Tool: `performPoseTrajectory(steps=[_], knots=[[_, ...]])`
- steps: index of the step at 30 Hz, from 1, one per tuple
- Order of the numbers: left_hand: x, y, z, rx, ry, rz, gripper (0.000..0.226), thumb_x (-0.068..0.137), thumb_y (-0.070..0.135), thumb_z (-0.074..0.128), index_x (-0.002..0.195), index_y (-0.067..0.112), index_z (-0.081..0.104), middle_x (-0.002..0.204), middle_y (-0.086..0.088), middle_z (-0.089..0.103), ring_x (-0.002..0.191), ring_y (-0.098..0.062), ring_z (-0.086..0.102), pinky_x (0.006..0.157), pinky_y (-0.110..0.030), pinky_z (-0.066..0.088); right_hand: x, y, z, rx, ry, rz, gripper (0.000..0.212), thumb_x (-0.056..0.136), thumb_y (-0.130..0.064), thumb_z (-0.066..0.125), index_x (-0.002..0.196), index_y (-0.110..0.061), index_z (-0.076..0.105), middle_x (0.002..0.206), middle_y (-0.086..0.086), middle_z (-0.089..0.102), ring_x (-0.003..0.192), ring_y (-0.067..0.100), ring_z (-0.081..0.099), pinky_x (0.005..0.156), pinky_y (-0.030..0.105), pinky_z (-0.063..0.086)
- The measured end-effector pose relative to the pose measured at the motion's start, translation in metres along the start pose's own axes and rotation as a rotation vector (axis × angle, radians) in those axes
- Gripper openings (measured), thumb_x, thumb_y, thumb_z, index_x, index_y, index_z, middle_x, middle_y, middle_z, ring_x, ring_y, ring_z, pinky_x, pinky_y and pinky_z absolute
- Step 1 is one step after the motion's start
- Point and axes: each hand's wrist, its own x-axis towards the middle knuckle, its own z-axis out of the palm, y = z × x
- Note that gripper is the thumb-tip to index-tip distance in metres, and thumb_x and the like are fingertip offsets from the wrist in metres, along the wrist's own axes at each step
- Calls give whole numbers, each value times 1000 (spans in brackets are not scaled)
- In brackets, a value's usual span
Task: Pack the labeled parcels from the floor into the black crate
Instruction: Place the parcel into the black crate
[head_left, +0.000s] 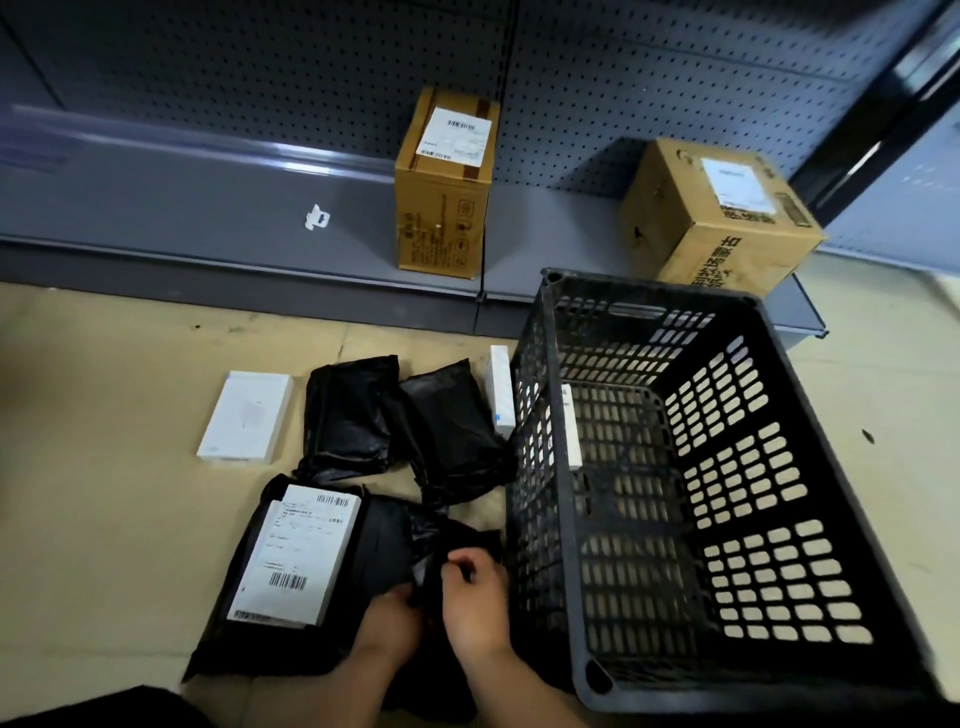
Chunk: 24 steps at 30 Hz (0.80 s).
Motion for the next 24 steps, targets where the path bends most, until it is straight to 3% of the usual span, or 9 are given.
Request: performPoseTrajectory(steps=[2,4,7,10,14,16,19,21,24], knots=[[-6,23,-19,-32,-1,47,19,97,24,58,99,14,74,109,-12,78,105,-26,72,75,-28,48,0,-11,-5,36,-11,-35,13,98,-23,62,108,-28,67,120,5,54,103,21,63,100,31,50],[-10,46,-44,-68,20,85,21,95,24,60,76,17,65,86,-5,73,84,-19,67,63,-26,42,-4,-24,-10,65,-21,-65,12,96,-27,61,106,-32,66,121,5,56,98,21,65,95,32,53],[-25,82,-87,-193,57,135,24,86,15,66,64,16,58,66,0,61,67,-17,57,59,-28,38,-2,-37,-13,124,-13,-113,21,80,-41,56,99,-37,65,121,8,65,102,26,69,96,43,58],[-52,119,-127,-352,93,218,22,85,14,69,69,19,55,70,-2,59,71,-18,57,65,-30,38,-3,-53,-19,168,4,-157,30,77,-49,57,105,-40,63,127,8,66,114,27,67,103,43,54],[-90,159,-177,-652,140,363,10,85,16,72,81,13,63,83,-1,68,84,-19,66,82,-32,48,-13,-84,-39,263,78,-176,62,92,-52,64,145,-23,54,146,9,54,133,28,55,116,41,42],[-107,169,-198,-811,143,407,28,78,21,71,101,5,71,97,-10,78,95,-29,74,96,-42,54,-21,-102,-55,395,98,-177,60,99,-50,60,151,-21,50,152,10,53,138,29,53,119,43,40],[-132,173,-223,-1078,71,389,17,91,14,62,102,9,74,93,-12,81,83,-29,76,90,-43,58,-39,-128,-82,781,-101,-62,44,102,-61,49,130,-30,64,136,4,67,126,29,63,110,52,50],[-140,172,-229,-1227,-25,338,24,96,18,56,97,8,78,90,-13,81,74,-28,78,81,-40,59,-46,-138,-98,1039,-275,16,56,99,-70,47,124,-25,69,129,7,73,123,36,66,107,61,50],[-144,166,-222,-1362,-154,353,35,98,21,49,84,9,79,84,-12,79,70,-27,78,78,-39,58,-58,-155,-116,1106,-446,-31,59,98,-64,52,130,-19,71,132,12,74,128,35,65,117,61,40]])
